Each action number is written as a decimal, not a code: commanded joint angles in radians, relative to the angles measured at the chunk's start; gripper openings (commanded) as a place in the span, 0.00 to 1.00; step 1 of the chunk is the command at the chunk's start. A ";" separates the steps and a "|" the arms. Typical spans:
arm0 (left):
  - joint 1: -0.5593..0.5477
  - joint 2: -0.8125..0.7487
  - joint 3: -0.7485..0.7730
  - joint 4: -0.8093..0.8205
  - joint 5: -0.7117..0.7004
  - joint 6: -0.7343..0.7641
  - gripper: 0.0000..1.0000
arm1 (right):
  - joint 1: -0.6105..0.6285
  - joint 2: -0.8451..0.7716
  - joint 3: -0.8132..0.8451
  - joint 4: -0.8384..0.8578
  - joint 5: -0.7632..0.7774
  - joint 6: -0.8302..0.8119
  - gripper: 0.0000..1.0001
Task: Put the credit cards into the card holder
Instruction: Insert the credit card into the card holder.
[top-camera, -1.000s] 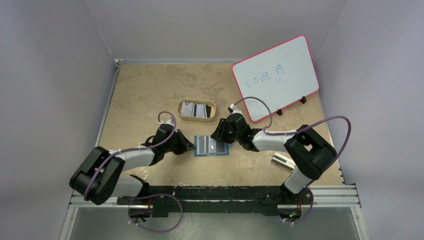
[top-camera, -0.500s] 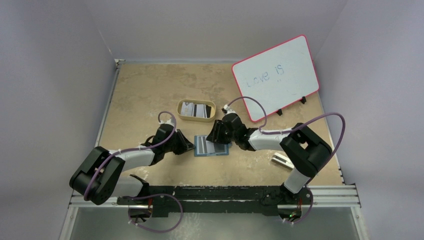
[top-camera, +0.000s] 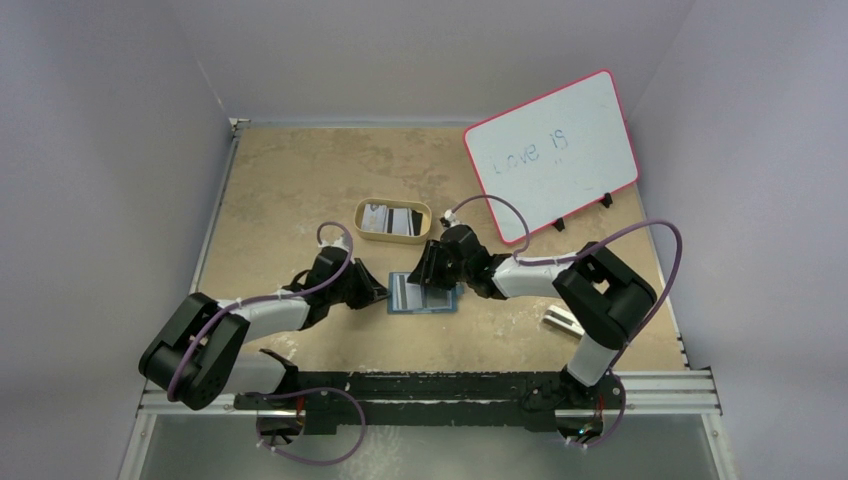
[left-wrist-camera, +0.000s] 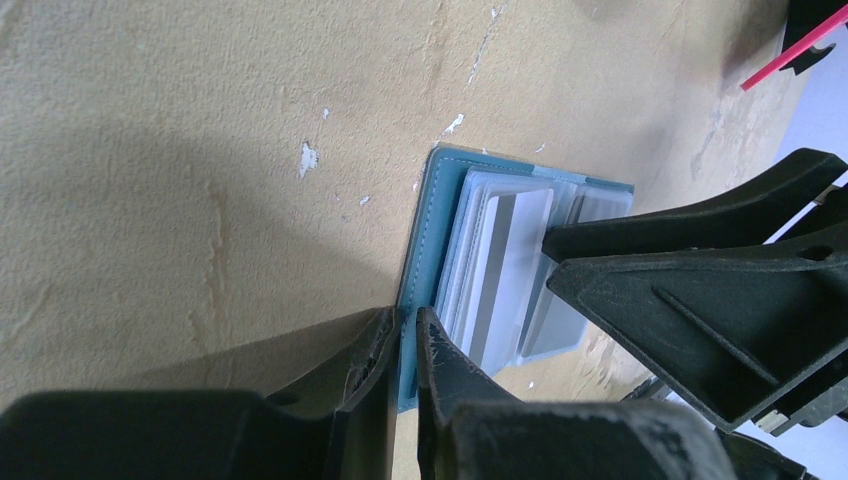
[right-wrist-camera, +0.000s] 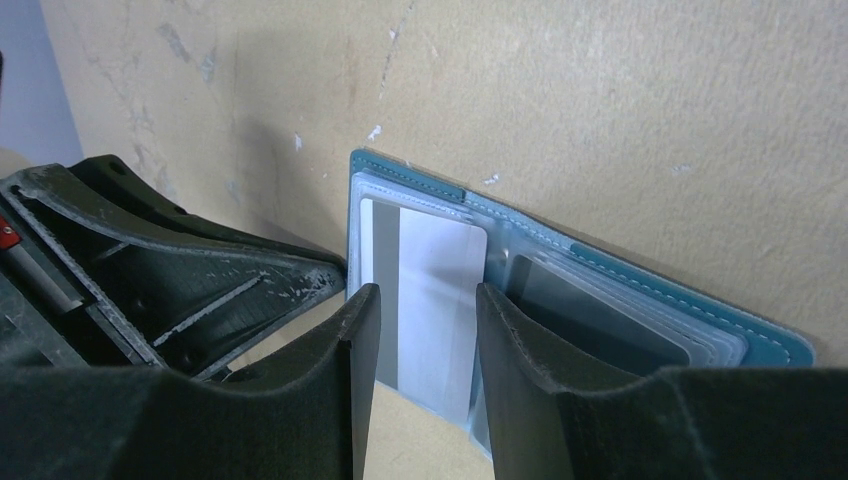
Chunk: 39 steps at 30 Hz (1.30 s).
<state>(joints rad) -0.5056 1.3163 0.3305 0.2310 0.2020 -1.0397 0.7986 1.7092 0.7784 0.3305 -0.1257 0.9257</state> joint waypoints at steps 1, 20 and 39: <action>-0.010 -0.004 0.025 -0.020 -0.016 0.004 0.10 | 0.016 -0.045 0.054 -0.094 0.007 -0.006 0.42; -0.016 -0.037 0.023 -0.020 -0.035 -0.015 0.09 | -0.006 -0.037 0.086 -0.019 -0.125 0.018 0.41; -0.016 -0.115 0.065 -0.138 -0.085 0.042 0.26 | -0.042 -0.319 0.026 -0.550 0.340 -0.148 0.48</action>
<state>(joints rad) -0.5179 1.2354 0.3378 0.1562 0.1627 -1.0527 0.7582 1.4433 0.8093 -0.1036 0.0799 0.7975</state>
